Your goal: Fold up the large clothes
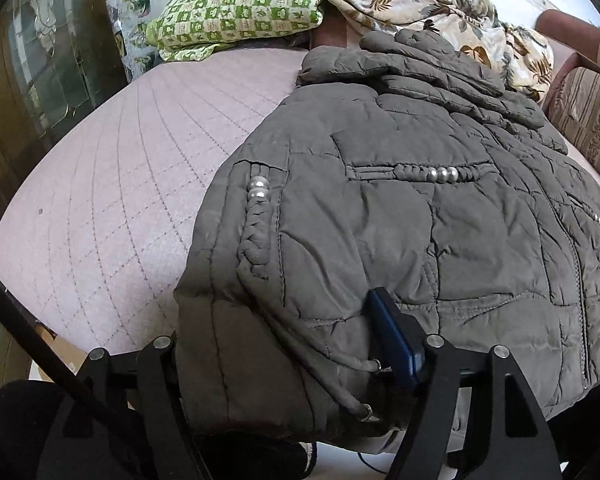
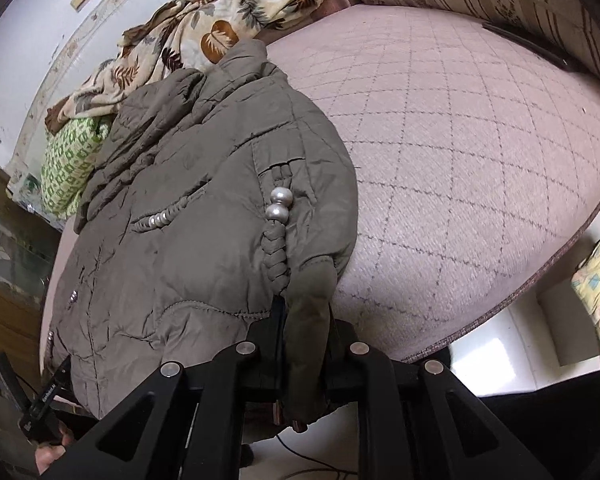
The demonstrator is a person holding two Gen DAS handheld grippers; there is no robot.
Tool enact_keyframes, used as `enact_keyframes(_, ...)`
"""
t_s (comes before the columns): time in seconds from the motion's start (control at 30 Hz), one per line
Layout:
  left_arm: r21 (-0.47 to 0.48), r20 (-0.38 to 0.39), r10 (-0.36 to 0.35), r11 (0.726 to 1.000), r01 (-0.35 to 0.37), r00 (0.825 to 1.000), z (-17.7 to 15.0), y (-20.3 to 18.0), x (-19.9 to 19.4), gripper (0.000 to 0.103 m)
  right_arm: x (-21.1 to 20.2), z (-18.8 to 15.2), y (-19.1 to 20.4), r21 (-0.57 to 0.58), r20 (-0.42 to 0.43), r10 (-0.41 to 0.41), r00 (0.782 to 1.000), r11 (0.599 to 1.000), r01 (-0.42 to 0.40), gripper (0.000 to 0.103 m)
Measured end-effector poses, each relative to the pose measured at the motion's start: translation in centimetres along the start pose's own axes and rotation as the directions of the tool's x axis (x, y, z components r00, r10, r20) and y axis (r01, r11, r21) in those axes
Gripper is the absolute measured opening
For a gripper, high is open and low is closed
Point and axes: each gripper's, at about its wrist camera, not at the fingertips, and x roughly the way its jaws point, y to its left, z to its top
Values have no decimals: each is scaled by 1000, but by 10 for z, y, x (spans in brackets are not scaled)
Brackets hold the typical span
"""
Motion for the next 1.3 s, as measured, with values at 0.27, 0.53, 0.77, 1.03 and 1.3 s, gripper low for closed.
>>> enact_keyframes(0.27,21,77,49,998,-51,996,0,-15,-13,31,-12,-7,8,-63,83,-19,996,998,24,12)
enact_keyframes(0.53,68,153,73,994,-84,986,4,-21,-33,19,-35,-4,7,-49,181,91,979,995,-84,11)
enact_keyframes(0.77,108,199,113,985,-136,973,5,-27,-45,19,-40,-1,17,-58,201,100,975,994,-90,11)
enact_keyframes(1.03,105,212,132,982,-157,968,9,-30,-49,19,-49,-1,15,-85,209,114,971,992,-98,11)
enact_keyframes(1.3,109,213,141,980,-167,967,9,-31,-50,19,-50,-1,14,-90,200,124,972,990,-107,11)
